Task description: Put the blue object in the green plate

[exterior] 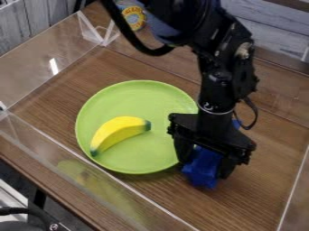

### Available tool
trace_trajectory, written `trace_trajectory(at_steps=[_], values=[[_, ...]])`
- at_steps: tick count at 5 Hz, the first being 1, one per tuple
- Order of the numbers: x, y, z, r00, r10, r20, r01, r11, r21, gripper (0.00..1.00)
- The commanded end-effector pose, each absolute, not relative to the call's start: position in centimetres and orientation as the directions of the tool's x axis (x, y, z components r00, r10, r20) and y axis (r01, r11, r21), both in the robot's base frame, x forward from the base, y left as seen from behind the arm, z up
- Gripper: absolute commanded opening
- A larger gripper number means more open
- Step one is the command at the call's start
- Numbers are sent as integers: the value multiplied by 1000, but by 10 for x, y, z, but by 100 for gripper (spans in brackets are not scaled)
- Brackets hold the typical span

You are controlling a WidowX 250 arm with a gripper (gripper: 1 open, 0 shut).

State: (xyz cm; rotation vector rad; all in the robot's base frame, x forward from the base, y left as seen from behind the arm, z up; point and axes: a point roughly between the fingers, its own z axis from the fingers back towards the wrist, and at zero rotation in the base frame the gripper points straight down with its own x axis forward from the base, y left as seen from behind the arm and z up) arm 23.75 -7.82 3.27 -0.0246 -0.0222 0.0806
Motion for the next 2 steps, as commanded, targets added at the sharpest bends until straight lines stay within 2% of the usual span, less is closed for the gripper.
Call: trace_trajectory(at_steps=[1, 2], values=[[240, -78, 36, 996, 79, 35, -78, 996, -30, 0], [238, -76, 40, 997, 71, 28, -70, 997, -22, 0]])
